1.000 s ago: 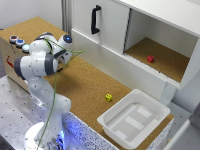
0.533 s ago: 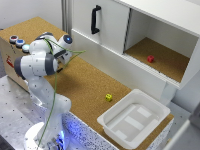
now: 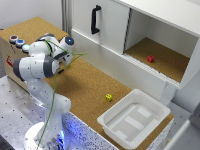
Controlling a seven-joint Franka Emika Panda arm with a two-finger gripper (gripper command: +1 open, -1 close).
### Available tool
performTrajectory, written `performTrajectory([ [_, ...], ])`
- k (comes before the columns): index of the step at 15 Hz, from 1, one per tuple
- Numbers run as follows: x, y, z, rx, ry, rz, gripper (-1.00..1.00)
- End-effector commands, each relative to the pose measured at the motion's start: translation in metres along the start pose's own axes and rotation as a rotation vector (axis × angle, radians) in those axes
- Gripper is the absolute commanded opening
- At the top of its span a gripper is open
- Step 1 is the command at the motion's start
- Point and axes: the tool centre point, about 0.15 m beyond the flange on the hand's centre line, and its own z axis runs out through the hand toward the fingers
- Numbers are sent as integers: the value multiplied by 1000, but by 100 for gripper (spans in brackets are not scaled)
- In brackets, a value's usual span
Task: Go open the drawer
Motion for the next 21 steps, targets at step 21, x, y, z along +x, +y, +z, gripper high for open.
performTrajectory([
  [21, 38, 169, -72, 31, 55, 81, -100],
])
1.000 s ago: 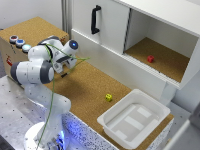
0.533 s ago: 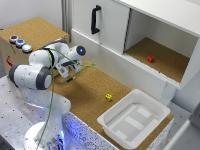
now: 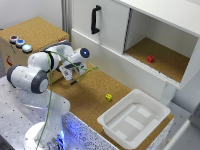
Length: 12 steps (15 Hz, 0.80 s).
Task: Go open the drawer
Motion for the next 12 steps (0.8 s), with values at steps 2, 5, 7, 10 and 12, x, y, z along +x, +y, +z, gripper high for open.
performTrajectory([
  [2, 23, 48, -9, -163, 12, -69, 100],
  [5, 11, 20, -26, -435, 48, -241, 100],
  [7, 6, 11, -33, -474, 56, -302, 100],
  [10, 9, 6, -40, -492, 74, -336, 100],
  [12, 13, 2, -45, -480, 77, -348, 100],
])
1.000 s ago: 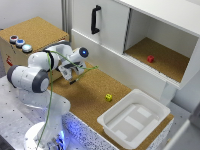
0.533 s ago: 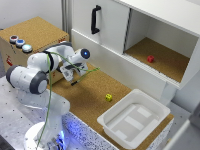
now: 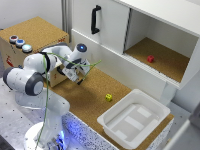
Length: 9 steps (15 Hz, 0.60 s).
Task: Go open the drawer
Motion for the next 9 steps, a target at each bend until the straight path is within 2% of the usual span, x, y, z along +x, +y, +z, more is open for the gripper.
performTrajectory([
  [1, 8, -15, -26, -148, 15, -35, 100],
  [5, 17, -25, -50, -208, 48, -87, 100],
  [9, 25, -27, -82, -242, 85, -88, 100],
])
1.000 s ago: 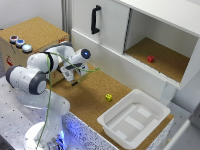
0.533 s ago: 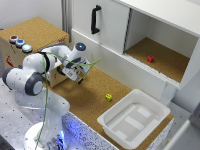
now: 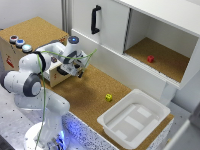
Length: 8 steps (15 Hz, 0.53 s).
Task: Go open the drawer
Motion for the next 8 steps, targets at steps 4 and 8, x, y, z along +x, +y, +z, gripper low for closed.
performTrajectory([
  [4, 14, 7, -84, -216, 28, 63, 100],
  [8, 3, 52, -103, -304, -5, 158, 100],
])
